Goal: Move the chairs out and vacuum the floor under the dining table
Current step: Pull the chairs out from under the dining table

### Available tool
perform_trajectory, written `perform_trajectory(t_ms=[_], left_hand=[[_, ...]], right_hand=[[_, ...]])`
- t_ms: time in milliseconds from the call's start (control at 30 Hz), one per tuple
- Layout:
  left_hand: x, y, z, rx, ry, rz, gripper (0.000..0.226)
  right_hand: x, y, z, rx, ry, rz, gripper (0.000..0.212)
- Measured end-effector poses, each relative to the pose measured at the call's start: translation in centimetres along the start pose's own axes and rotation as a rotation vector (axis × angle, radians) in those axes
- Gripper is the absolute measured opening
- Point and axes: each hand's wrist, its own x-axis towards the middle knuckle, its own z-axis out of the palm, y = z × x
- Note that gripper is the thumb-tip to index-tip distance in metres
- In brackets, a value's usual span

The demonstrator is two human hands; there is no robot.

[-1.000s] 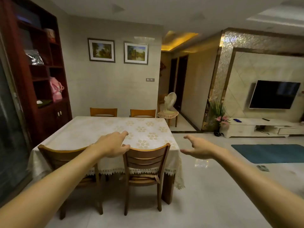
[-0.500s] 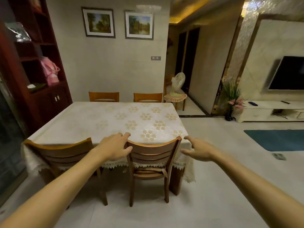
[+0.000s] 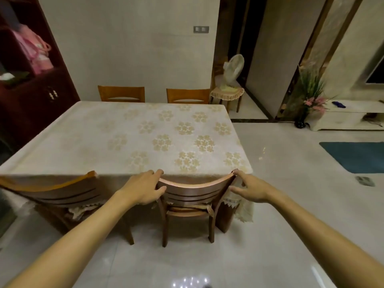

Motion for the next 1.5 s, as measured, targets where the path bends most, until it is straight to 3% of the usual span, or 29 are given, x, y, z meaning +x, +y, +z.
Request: perform_trajectory(t_ms=[367,733,900,1000,1100,1233,1367,1500], left_hand=[[14.3,-3.2,4.6,-0.032,-0.201,-0.146,0.059],[22.0,-7.3,9.2,0.044,-0.415,-0.163,0.052],[24.8,-7.9,12.3,-0.014,-0.660,-0.075,0.063],[26.0,-8.2,14.2,-0.026,-0.847,-0.043,0.066],[27.1,-8.3,15.0,-0.023,-1.022,-0.047,0.072],[28.7,-9.2,16.3,-0.186,-1.240,-0.129,0.080],[30.2,-9.4,17.7,-0.215,-1.364,-0.172,0.090],[31.5,-9.0,19.8,-0.196,-1.384,-0.153,0.093]], right_hand=[[18.7,5.0,0.5,-0.030,-0.175,-0.045,0.070],[28.3,7.9,4.7,-0.190,-0.460,0.003,0.055],[30.4,7.6,6.7,-0.215,-0.657,0.053,0.050],[31.5,6.9,7.7,-0.284,-0.756,0.099,0.057],[32.5,6.5,8.7,-0.352,-0.880,0.149,0.065],[34.0,6.4,10.6,-0.441,-1.038,0.192,0.067],[36.0,6.7,13.6,-0.457,-1.112,0.219,0.067],[37.0,7.1,15.6,-0.507,-1.141,0.182,0.066]])
